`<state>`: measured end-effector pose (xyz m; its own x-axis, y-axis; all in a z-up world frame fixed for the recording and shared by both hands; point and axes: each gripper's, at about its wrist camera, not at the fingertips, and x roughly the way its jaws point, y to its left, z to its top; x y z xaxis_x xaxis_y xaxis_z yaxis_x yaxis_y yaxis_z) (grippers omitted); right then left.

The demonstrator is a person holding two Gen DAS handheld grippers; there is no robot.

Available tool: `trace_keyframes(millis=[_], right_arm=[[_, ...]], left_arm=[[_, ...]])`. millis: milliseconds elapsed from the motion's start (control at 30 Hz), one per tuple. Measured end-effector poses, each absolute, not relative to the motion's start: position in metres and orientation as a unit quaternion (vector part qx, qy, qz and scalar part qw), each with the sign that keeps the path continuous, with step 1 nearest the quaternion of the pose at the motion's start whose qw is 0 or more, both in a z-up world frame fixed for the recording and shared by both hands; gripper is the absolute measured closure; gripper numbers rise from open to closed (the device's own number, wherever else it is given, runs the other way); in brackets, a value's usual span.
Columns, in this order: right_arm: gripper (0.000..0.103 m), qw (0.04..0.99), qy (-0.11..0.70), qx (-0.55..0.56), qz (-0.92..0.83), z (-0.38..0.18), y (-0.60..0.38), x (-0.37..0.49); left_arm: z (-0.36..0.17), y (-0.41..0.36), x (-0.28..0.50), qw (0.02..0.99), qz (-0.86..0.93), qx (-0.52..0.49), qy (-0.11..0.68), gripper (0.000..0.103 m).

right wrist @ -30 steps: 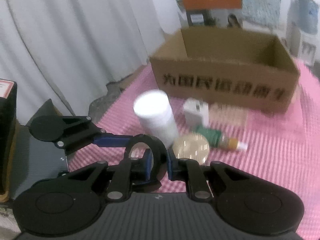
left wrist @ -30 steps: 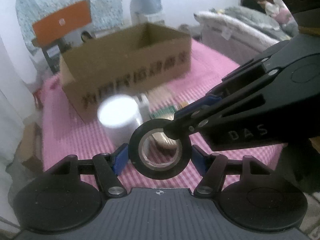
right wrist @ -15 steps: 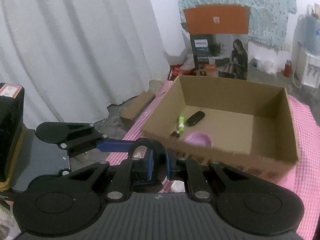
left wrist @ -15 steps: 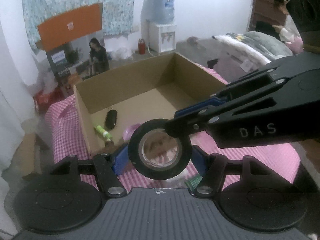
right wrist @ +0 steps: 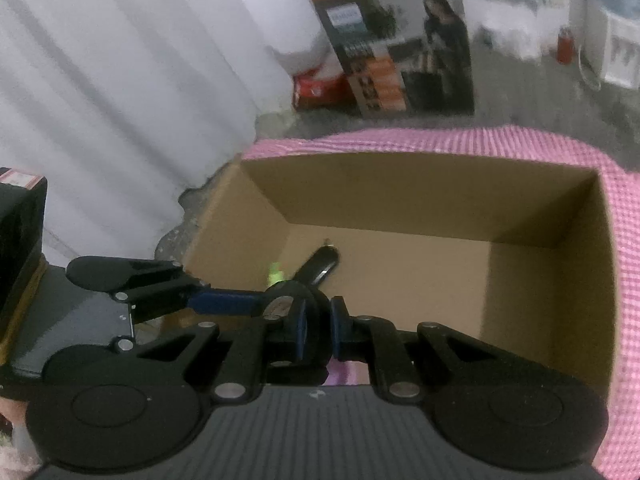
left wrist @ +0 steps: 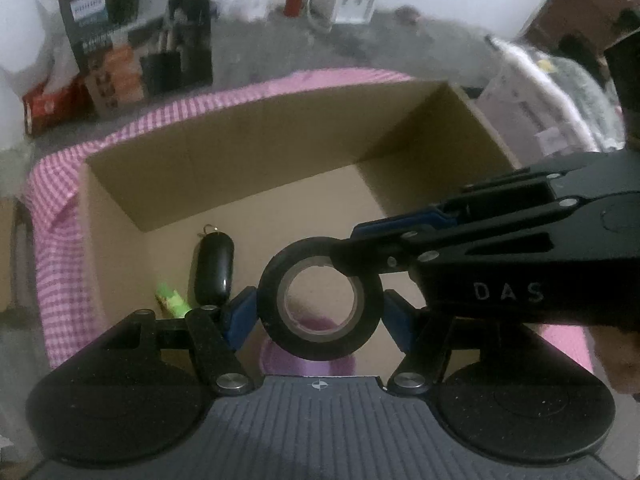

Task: Organize rigid objects
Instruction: 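Lift the black tape roll and carry it toward the cardboard box, then lower the tape roll into the box and open the right gripper, then move the empty right gripper back to the gold-lidded jar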

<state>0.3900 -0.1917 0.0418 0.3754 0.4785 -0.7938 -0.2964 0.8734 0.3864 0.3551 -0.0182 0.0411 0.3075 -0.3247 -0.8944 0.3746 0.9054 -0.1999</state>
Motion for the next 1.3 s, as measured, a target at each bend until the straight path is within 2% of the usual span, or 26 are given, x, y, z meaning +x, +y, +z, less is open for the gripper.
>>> trace_keyframes(millis=[267,467,767,1000,1100,1300], right_arm=[[0.089,0.809,0.538,0.095,0.218,0.003,-0.190,0.425],[0.087,0.810,0.537,0.109,0.208,-0.013,-0.190,0.445],[0.086,0.823,0.504,0.151,0.214,0.012,-0.208,0.429],[0.087,0.855,0.427,0.169,0.239,0.080,-0.234,0.359],[0.087,0.864,0.396,0.184,0.252,0.104,-0.249,0.315],[0.086,0.869,0.353,0.200,0.284,0.124,-0.267,0.218]], left_arm=[[0.009,-0.036,0.389,0.793,-0.185,0.062,0.577,0.037],[0.007,-0.044,0.399,0.807,-0.156,0.081,0.564,0.036],[0.036,-0.049,0.375,0.830,-0.152,0.102,0.526,0.030],[0.085,-0.043,0.324,0.860,-0.167,0.095,0.473,0.023],[0.108,-0.034,0.291,0.873,-0.183,0.074,0.447,0.014],[0.133,-0.019,0.221,0.874,-0.226,0.036,0.429,0.009]])
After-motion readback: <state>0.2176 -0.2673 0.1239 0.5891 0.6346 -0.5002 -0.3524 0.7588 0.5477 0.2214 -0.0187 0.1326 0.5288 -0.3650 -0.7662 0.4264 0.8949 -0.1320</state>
